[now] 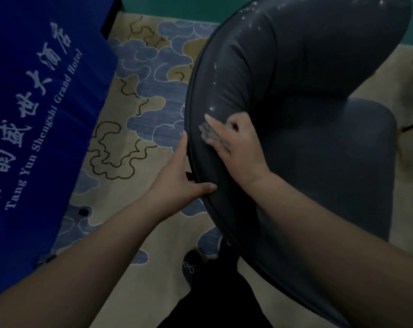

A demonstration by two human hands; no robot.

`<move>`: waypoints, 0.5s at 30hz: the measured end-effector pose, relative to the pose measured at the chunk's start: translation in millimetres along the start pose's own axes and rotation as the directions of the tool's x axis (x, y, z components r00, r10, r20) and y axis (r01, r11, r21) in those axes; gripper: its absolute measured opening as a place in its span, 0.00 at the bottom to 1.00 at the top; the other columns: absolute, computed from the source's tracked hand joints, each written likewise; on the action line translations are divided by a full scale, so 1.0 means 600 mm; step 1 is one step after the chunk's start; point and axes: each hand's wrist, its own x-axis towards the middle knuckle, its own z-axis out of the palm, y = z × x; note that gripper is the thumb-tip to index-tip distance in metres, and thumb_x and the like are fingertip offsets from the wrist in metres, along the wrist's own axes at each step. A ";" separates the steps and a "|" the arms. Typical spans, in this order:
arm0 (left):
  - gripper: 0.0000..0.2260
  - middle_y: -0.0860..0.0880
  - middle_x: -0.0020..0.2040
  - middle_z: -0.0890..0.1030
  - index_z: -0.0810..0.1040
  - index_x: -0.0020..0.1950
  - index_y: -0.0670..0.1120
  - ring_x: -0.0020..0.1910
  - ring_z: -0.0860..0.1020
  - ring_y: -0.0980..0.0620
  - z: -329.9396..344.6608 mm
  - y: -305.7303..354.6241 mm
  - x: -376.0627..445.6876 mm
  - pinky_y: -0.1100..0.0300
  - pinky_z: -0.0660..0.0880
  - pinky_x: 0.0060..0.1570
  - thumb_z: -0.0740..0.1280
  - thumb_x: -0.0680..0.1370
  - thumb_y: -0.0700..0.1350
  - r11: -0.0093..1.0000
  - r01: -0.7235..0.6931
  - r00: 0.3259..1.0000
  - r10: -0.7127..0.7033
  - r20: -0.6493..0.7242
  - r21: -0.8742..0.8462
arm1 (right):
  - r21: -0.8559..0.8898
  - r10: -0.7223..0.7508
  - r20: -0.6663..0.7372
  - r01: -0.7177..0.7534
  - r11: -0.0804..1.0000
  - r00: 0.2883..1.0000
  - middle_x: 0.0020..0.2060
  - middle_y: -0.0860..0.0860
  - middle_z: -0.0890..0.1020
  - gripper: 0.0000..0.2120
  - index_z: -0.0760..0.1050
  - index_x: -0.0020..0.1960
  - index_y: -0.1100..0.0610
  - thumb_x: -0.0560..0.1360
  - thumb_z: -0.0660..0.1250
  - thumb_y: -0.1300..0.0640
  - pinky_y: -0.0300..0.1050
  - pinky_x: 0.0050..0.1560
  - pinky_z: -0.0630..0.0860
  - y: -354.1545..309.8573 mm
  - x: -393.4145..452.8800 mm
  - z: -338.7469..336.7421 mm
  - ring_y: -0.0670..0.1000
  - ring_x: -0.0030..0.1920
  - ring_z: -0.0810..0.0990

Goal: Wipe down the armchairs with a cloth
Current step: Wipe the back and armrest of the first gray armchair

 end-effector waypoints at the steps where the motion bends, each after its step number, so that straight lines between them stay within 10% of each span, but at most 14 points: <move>1: 0.53 0.67 0.69 0.65 0.42 0.77 0.62 0.57 0.79 0.56 0.000 0.000 0.002 0.55 0.80 0.53 0.78 0.68 0.43 1.000 -0.004 1.000 0.005 -0.009 0.011 | -0.002 0.003 -0.024 -0.003 1.000 1.000 0.45 0.61 0.71 0.21 0.74 0.66 0.57 0.73 0.70 0.61 0.51 0.50 0.75 0.001 0.024 0.007 0.57 0.44 0.73; 15: 0.49 0.61 0.75 0.61 0.45 0.78 0.60 0.67 0.71 0.54 -0.019 0.023 0.039 0.50 0.72 0.64 0.77 0.70 0.48 0.996 0.018 0.999 -0.013 -0.051 0.090 | 0.112 -0.011 0.005 0.011 0.994 1.000 0.46 0.62 0.70 0.21 0.74 0.66 0.59 0.73 0.70 0.64 0.53 0.50 0.77 0.017 0.084 0.022 0.59 0.46 0.74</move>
